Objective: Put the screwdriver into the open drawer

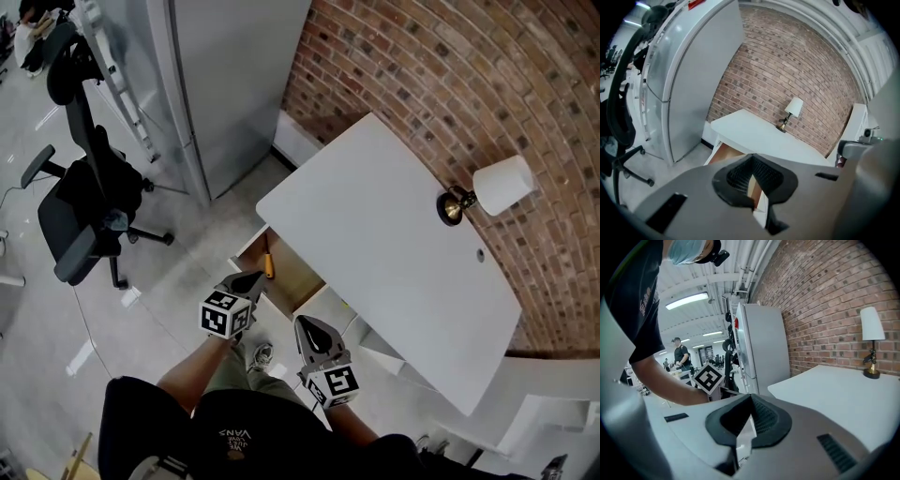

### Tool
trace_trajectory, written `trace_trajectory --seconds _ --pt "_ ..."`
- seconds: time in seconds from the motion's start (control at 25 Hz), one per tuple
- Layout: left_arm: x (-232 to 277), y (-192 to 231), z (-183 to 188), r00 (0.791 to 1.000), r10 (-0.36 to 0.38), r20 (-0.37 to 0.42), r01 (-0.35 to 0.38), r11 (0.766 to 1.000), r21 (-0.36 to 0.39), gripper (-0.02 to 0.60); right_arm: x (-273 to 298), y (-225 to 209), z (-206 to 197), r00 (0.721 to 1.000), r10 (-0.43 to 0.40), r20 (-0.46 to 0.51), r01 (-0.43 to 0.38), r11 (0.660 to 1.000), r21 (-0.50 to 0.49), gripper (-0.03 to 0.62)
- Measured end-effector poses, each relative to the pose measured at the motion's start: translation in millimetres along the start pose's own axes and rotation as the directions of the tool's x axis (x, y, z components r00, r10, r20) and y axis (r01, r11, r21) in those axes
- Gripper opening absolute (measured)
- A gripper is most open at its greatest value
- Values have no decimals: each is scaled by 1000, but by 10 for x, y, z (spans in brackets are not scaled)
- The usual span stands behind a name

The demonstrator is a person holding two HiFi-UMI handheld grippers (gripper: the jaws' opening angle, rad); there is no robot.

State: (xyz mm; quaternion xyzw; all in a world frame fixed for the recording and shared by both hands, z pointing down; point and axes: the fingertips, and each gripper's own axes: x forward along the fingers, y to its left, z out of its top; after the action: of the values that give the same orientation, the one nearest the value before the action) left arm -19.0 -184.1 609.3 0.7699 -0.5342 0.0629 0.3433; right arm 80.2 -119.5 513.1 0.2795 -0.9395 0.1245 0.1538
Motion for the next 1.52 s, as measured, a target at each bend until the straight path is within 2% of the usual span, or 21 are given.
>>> trace_trajectory --seconds 0.16,0.4,0.6,0.8,1.12,1.52 --pt "-262 -201 146 999 -2 37 1 1000 25 8 -75 36 107 1000 17 12 -16 1000 -25 -5" --pt "-650 -450 239 999 -22 40 19 997 71 7 -192 131 255 999 23 38 -21 999 -47 -5" --pt "-931 -627 347 998 -17 68 7 990 141 8 -257 206 345 998 42 53 -39 997 -62 -5" --pt "-1173 -799 426 995 -16 98 -1 985 173 8 -343 247 397 996 43 72 -38 997 -64 -5" --pt "-1467 -927 555 990 -31 140 -1 975 222 8 -402 275 541 996 30 89 -24 998 -65 -5" --pt "-1789 -935 724 978 2 211 -59 963 263 8 -374 412 608 991 61 120 -51 995 -87 -5"
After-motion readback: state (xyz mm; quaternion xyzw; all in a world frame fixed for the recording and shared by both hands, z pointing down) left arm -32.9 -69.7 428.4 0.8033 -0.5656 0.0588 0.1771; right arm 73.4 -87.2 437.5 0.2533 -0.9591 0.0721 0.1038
